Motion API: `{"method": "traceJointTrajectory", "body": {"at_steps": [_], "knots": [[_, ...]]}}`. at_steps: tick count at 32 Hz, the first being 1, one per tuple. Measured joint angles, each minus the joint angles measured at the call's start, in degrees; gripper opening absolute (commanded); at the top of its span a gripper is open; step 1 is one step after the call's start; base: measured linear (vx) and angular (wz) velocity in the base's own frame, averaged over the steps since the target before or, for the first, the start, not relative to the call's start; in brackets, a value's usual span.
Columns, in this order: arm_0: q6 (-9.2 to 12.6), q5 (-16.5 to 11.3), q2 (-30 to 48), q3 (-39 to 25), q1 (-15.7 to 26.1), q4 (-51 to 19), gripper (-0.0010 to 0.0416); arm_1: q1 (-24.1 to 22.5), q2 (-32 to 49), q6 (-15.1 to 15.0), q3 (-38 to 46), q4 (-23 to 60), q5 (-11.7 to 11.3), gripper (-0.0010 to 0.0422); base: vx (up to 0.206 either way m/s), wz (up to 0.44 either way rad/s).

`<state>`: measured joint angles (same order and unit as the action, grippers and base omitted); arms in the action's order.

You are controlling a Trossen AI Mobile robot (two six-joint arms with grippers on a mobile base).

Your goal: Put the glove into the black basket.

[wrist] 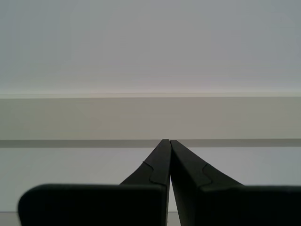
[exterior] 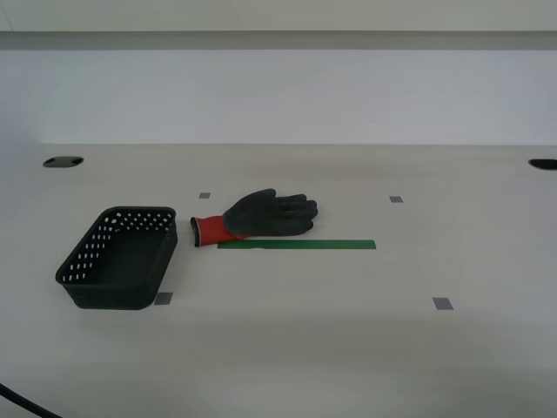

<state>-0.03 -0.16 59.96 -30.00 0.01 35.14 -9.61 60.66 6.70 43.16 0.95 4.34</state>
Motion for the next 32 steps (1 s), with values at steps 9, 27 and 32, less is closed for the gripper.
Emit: {"method": "traceJointTrajectory", "body": {"at_steps": [9,27,32], "knots": [[0.00,0.00,0.00,0.00,-0.07,0.00,0.0001,-3.13,7.28,1.53,8.66,13.66,-0.02,-0.0001,0.000,0.000],[-0.02,-0.02,0.00,0.02,-0.07,0.04,0.0001,-15.10,43.63,0.46,30.84,23.85,-0.13,0.0000,0.000,0.000],[-0.02,-0.02,0.00,0.00,0.00,0.02,0.0001,-17.07,52.35,0.44,39.04,25.79,-0.09,0.0000,0.000,0.000]]}}
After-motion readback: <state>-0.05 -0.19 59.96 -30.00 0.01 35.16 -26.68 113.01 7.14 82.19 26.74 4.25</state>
